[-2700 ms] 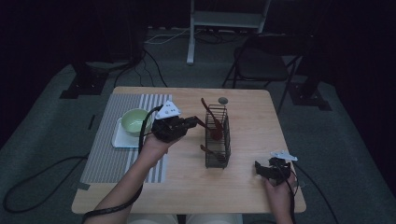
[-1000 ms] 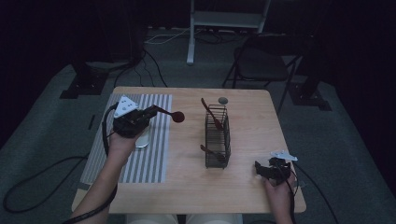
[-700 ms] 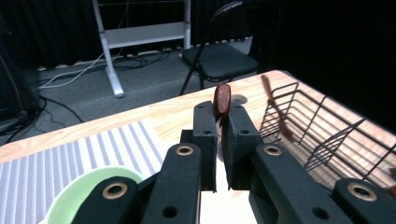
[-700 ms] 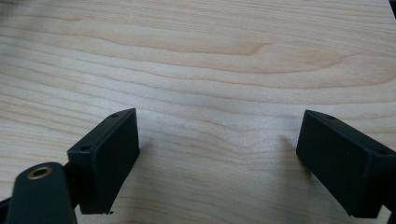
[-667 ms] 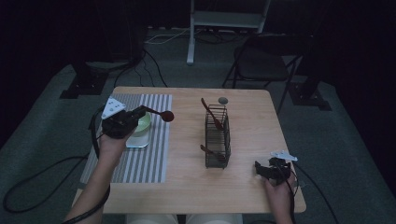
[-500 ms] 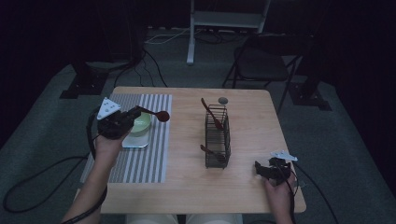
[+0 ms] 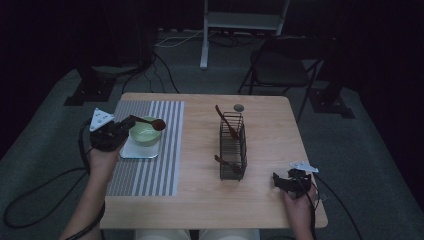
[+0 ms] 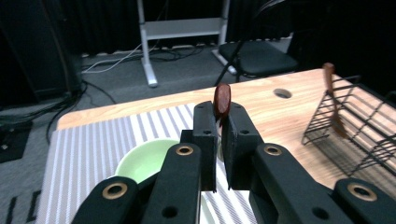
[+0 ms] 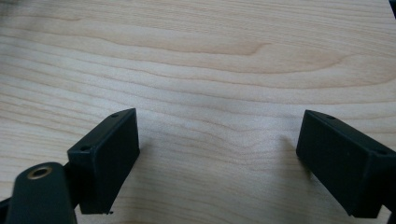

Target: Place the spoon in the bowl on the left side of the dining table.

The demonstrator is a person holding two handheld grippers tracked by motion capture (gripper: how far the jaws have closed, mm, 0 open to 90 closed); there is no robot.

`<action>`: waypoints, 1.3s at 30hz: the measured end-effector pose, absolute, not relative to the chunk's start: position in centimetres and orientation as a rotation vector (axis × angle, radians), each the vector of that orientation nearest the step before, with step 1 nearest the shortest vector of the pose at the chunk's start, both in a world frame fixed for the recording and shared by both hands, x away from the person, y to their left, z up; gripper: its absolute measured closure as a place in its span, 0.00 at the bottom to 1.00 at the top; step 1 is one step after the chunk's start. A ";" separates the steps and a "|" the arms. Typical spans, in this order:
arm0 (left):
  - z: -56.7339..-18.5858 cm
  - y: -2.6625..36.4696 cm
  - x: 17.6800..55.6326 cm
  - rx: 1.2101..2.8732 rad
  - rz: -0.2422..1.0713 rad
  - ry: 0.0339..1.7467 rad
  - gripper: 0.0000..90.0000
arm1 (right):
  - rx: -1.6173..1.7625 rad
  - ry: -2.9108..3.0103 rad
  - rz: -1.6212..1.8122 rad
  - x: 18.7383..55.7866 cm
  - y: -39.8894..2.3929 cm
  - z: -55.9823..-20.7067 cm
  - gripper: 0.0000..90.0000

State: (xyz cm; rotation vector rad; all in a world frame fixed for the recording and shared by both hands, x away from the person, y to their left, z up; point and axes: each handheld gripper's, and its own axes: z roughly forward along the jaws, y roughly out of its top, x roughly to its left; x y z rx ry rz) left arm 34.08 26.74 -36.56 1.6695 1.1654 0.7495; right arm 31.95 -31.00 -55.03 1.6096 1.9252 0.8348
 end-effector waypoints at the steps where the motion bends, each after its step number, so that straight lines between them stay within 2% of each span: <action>1: -36.7 27.0 34.1 1.666 0.755 1.176 0.94 | 1.610 1.925 0.835 32.0 -31.0 -55.0 0.14; 6: -37.5 28.3 34.1 1.635 0.792 1.227 0.94 | 1.609 1.925 0.834 32.0 -31.0 -55.0 0.14; 13: -39.1 29.8 34.3 1.610 0.779 1.290 0.94 | 1.610 1.926 0.834 31.9 -31.0 -55.0 0.14; 22: -42.1 30.2 34.4 1.608 0.749 1.352 0.94 | 1.610 1.926 0.834 31.9 -31.0 -55.0 0.14; 34: -44.2 30.6 34.6 1.570 0.723 1.424 0.94 | 1.610 1.925 0.834 31.9 -31.0 -55.0 0.14; 39: -45.5 30.3 34.4 1.603 0.719 1.439 0.94 | 1.611 1.925 0.834 31.9 -31.0 -55.0 0.14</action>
